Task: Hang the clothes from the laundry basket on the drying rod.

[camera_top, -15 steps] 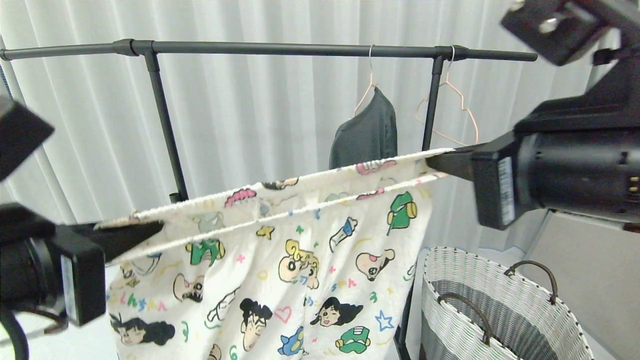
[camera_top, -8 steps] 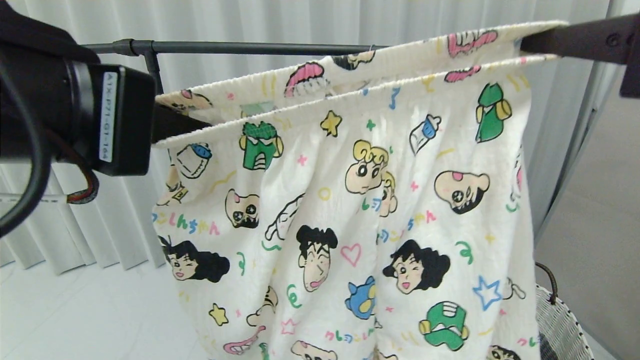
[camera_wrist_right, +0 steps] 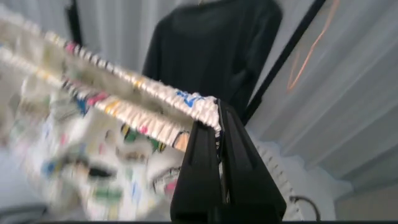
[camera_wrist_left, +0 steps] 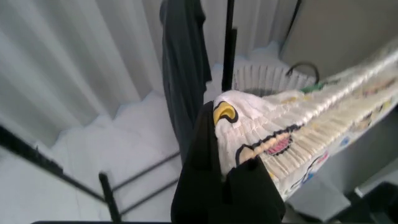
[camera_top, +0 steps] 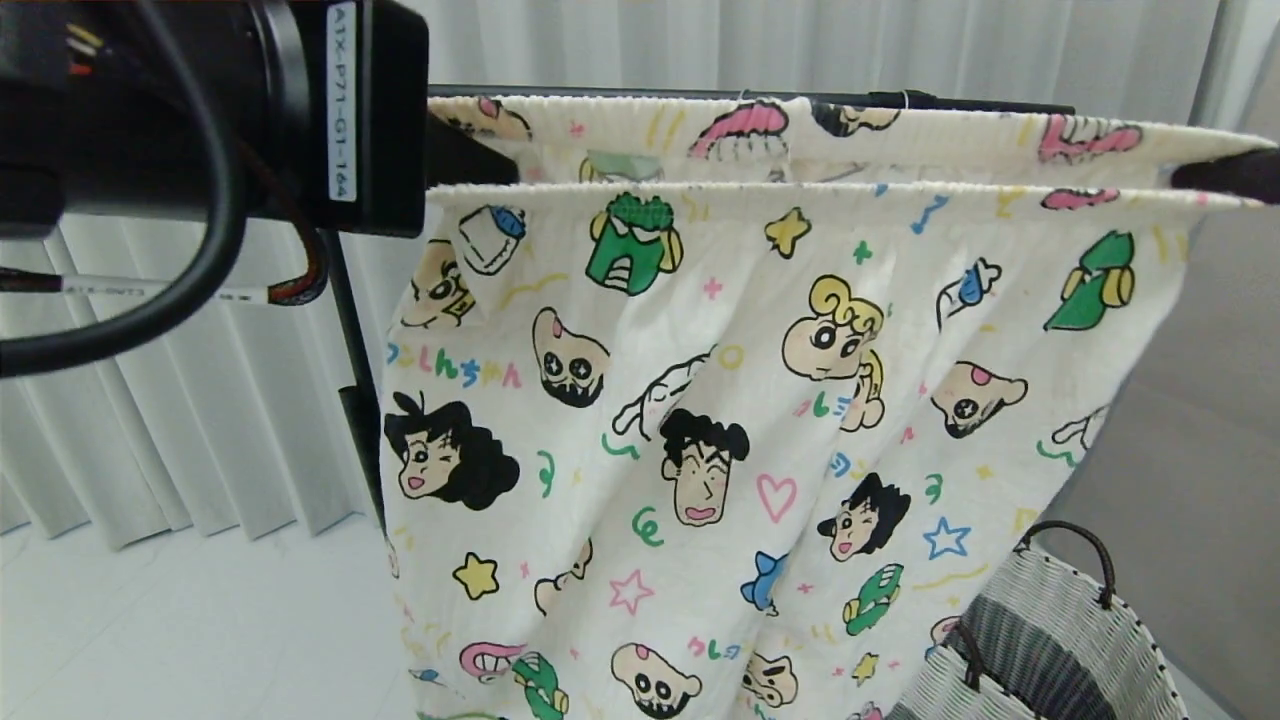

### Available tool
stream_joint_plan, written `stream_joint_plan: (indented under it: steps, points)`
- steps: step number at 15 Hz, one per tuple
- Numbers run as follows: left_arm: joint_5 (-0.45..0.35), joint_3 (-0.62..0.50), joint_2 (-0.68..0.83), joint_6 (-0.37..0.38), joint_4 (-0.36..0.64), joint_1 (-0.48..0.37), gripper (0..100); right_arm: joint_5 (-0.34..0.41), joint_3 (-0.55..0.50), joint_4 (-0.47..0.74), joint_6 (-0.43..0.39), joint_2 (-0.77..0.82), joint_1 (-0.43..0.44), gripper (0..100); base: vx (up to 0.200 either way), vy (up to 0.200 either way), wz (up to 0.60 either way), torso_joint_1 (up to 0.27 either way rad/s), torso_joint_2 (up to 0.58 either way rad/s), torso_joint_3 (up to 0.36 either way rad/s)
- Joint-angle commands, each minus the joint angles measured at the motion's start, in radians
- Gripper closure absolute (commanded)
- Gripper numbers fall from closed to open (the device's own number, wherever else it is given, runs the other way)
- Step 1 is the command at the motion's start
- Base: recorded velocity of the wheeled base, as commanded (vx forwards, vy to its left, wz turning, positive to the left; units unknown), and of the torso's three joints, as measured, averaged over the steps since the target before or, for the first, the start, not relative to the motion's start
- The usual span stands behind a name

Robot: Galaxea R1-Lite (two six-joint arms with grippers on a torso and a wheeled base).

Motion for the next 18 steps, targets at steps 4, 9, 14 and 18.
stream_joint_plan:
  steps: [4,9,14,18]
  points:
    - [0.006,0.0,0.097,0.008,-0.208,0.01,100,0.388,0.01,0.161,0.026,-0.151,-0.024,100,0.0,0.0,0.0,0.0,0.0,0.0]
    - [0.008,0.004,0.086,0.01,-0.197,0.01,100,0.44,0.007,0.161,0.038,-0.148,-0.019,100,0.0,0.0,0.0,0.0,0.0,0.0]
    - [0.006,0.004,-0.05,-0.031,0.263,-0.007,100,0.198,0.033,0.0,-0.003,-0.04,-0.05,100,0.0,0.0,0.0,0.0,0.0,0.0]
    - [-0.068,0.006,-0.136,-0.186,0.36,-0.196,100,0.202,0.108,-0.413,-0.018,0.085,0.058,100,0.0,0.0,0.0,0.0,0.0,0.0]
